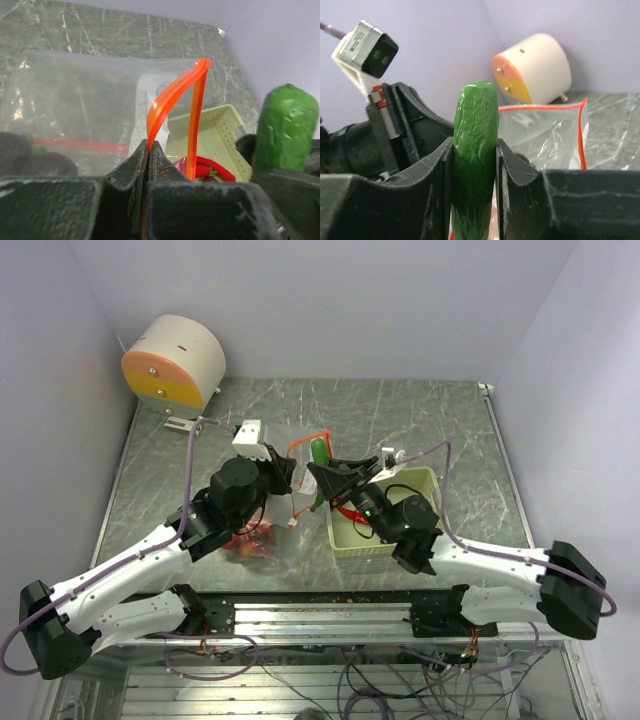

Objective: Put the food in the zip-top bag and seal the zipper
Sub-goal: Place the fake vegetable in the zipper food storage bag, then pick up the fake vegetable from the bin, then place the fake vegetable in the zipper food storage bag, then pick up the fake vegetable from the bin.

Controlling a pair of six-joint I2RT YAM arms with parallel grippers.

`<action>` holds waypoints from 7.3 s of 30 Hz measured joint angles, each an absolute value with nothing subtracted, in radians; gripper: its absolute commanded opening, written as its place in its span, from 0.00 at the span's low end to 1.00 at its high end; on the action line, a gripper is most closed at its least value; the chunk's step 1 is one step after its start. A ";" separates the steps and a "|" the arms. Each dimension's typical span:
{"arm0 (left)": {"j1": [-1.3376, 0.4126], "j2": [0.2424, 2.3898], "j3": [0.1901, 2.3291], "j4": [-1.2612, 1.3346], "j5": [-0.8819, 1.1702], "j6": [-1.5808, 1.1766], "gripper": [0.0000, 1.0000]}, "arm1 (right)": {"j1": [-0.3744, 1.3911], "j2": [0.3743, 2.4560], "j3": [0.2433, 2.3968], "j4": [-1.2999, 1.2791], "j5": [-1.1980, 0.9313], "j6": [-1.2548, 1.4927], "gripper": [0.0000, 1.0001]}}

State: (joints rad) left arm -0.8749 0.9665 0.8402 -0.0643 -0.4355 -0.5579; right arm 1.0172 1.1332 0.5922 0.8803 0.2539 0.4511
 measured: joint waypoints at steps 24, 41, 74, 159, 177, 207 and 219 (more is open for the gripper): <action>-0.875 0.945 0.857 -0.032 -0.334 -0.597 0.07 | 1.174 1.428 0.699 1.206 0.649 0.054 0.53; -0.874 0.910 0.860 -0.036 -0.354 -0.601 0.07 | 1.176 1.099 0.838 0.448 0.670 0.242 0.74; -0.874 0.722 0.815 -0.072 -0.434 -0.567 0.07 | 0.645 1.309 0.760 -0.538 0.166 0.500 0.75; -0.874 0.845 0.795 -0.048 -0.381 -0.588 0.07 | 0.869 0.986 0.890 -0.021 0.487 0.531 0.67; -0.874 0.811 0.795 -0.071 -0.382 -0.588 0.07 | 0.696 1.389 0.755 -0.082 0.265 0.658 0.69; -0.874 0.807 0.795 -0.080 -0.381 -0.580 0.07 | 0.690 1.549 0.734 0.114 0.301 0.723 0.33; -0.874 0.817 0.795 -0.080 -0.381 -0.582 0.07 | 0.691 0.998 0.718 0.030 0.257 0.648 0.32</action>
State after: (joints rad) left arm -0.8742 0.8169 0.7952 -0.0799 -0.3809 -0.5816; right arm 0.6914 0.9977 0.7177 0.0296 0.2569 0.6476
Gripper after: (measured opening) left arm 0.077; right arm 0.500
